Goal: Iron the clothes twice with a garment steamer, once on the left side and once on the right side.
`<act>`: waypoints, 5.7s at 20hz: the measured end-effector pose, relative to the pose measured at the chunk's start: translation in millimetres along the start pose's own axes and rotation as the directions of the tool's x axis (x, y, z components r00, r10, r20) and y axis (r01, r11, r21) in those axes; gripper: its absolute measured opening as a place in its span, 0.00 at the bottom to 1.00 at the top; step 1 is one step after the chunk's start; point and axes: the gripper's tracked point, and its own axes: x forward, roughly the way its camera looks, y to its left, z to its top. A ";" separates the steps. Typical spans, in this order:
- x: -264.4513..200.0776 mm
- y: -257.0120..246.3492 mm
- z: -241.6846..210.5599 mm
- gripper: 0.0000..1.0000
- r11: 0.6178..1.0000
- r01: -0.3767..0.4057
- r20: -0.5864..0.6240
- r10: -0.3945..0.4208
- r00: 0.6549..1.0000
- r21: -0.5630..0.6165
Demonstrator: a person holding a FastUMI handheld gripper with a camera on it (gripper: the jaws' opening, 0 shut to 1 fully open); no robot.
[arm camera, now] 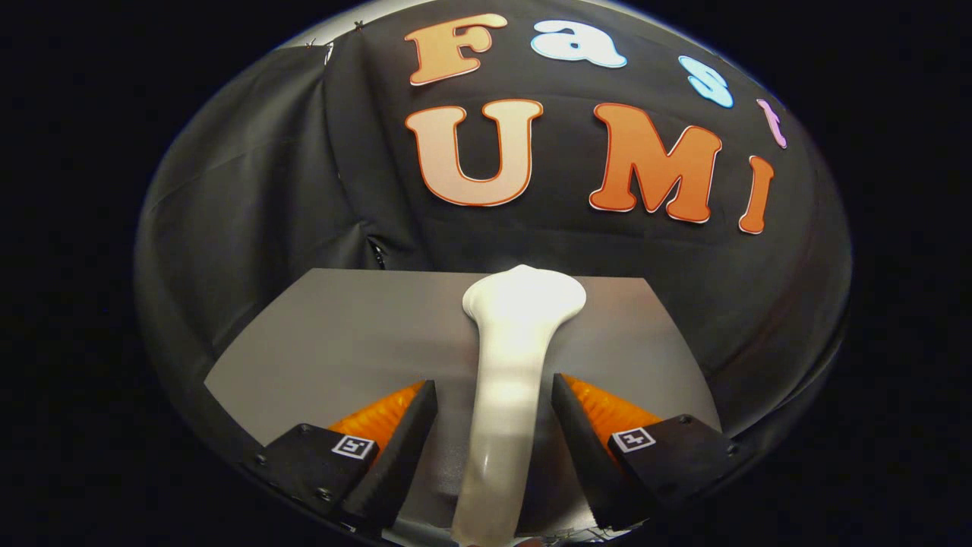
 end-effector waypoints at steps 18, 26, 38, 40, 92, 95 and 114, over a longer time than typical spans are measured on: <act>-30.6 18.2 14.5 0.41 0.994 -0.099 0.101 0.102 0.990 -0.039; -95.9 28.5 24.6 0.41 0.985 -0.169 0.222 0.175 0.959 -0.043; -257.5 36.2 48.9 0.41 0.954 -0.260 0.428 0.298 0.853 -0.147; -280.3 34.2 52.2 0.41 0.951 -0.267 0.457 0.310 0.834 -0.156; -273.8 -277.0 2.9 0.40 1.000 0.001 0.574 -0.007 0.819 0.011; -271.6 -275.0 -8.6 0.40 1.000 -0.003 0.574 0.004 0.819 -0.003; -251.9 -283.4 -103.5 0.40 0.999 0.021 0.520 -0.034 0.853 0.031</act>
